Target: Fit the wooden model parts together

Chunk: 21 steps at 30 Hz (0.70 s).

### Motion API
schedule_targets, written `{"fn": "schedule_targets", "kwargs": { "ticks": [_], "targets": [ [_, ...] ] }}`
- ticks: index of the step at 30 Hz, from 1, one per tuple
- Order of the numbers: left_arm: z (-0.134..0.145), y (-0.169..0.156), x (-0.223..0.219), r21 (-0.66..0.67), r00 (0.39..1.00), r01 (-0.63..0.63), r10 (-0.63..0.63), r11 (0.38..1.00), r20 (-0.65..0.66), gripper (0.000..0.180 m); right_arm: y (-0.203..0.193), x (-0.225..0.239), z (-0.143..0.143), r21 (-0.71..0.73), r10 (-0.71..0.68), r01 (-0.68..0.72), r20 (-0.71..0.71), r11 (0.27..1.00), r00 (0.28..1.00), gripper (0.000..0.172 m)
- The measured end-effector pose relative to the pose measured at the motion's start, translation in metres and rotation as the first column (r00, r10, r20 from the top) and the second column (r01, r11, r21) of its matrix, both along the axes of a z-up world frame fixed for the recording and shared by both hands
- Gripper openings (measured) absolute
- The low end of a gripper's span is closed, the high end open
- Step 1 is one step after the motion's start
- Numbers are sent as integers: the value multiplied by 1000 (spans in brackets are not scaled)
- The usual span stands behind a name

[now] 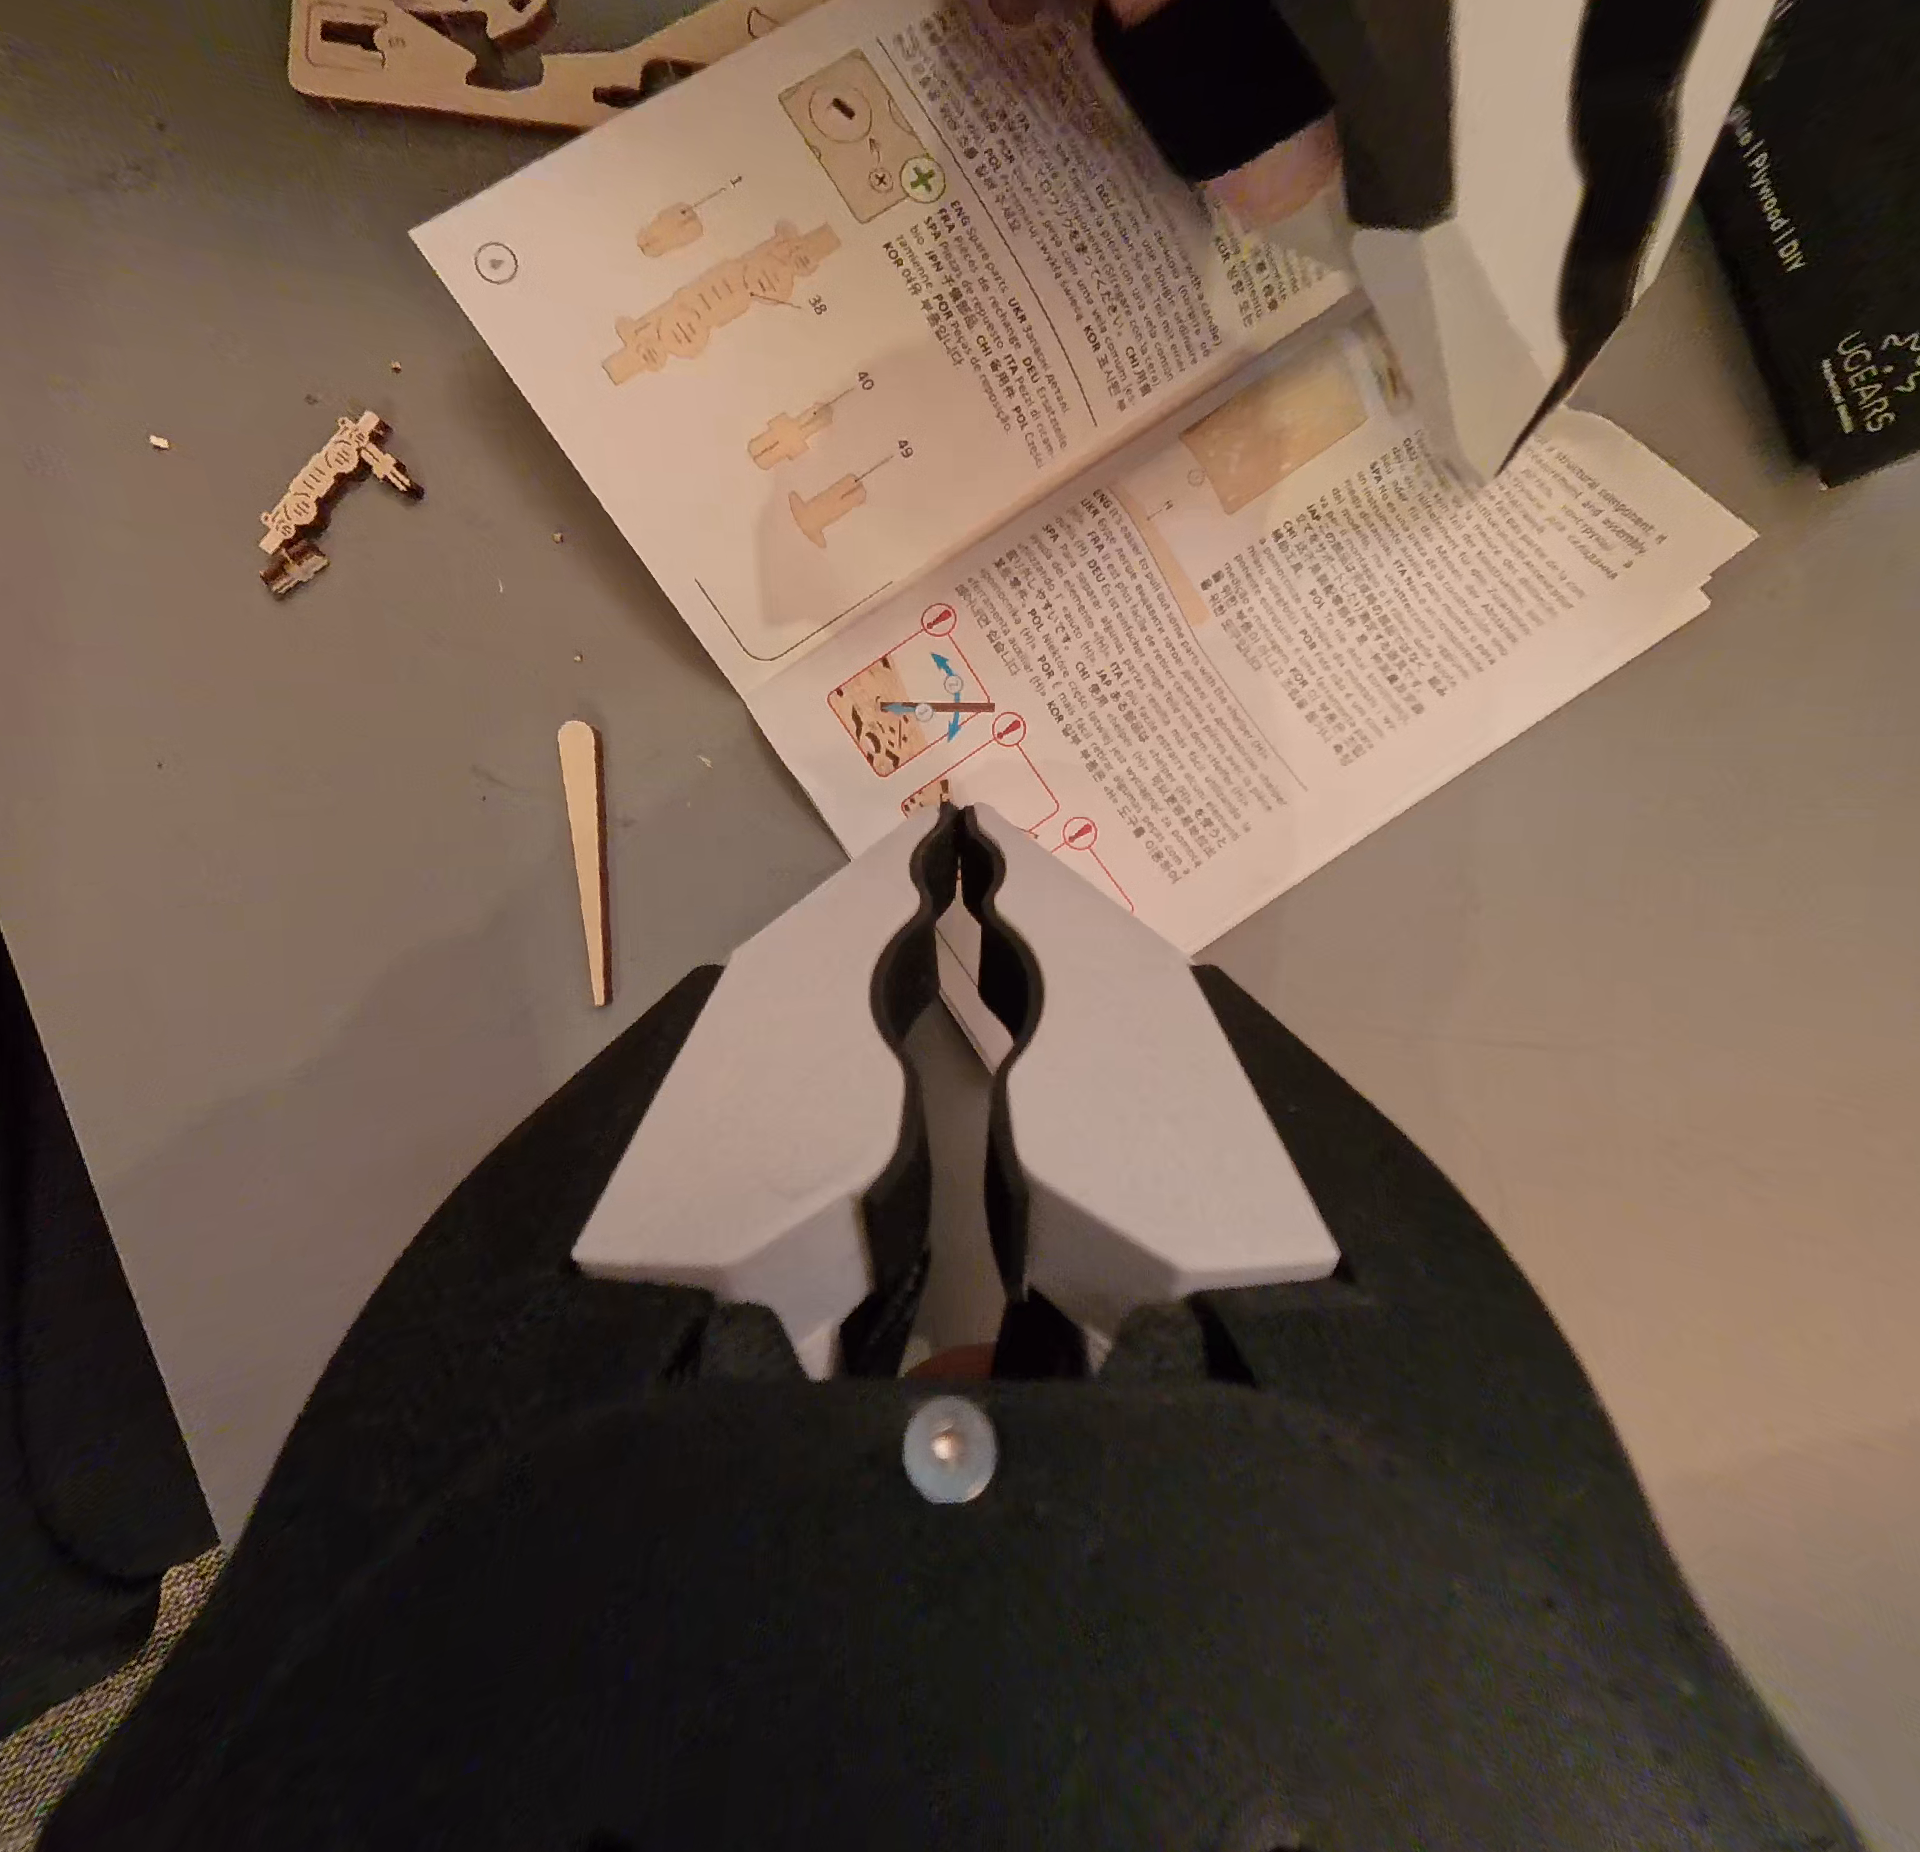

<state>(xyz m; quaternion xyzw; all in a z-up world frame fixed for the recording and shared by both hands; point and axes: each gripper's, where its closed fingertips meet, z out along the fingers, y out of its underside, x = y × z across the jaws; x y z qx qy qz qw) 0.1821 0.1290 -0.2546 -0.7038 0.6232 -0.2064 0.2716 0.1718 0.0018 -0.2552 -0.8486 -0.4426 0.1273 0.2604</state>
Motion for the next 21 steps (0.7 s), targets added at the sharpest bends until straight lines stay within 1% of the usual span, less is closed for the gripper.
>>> {"fn": "schedule_targets", "kwargs": {
  "ticks": [2,5,9,12,14,18,21],
  "targets": [
    [-1,6,0,1,999,-8,8,1000,-36,0,0,0,0,-2,1,-1,3,1000,1000,0],
    [-1,8,4,-1,998,-4,4,1000,-60,0,0,0,0,-2,2,-2,5,1000,1000,0],
    [-1,8,5,71,996,9,-3,997,-84,0,0,0,0,0,-1,1,5,1000,1000,0],
    [0,8,4,113,998,24,-18,993,-54,0,0,0,0,6,-5,5,3,1000,1000,0],
    [2,6,4,114,1000,21,-19,993,-22,0,0,0,0,13,-7,7,6,1000,1000,0],
    [15,1,3,115,996,35,-45,993,82,0,0,0,0,14,-12,12,3,1000,1000,0],
    [21,-1,-1,119,991,46,-60,992,122,0,0,0,0,10,-15,15,-4,1000,1000,0]
  ]
}}
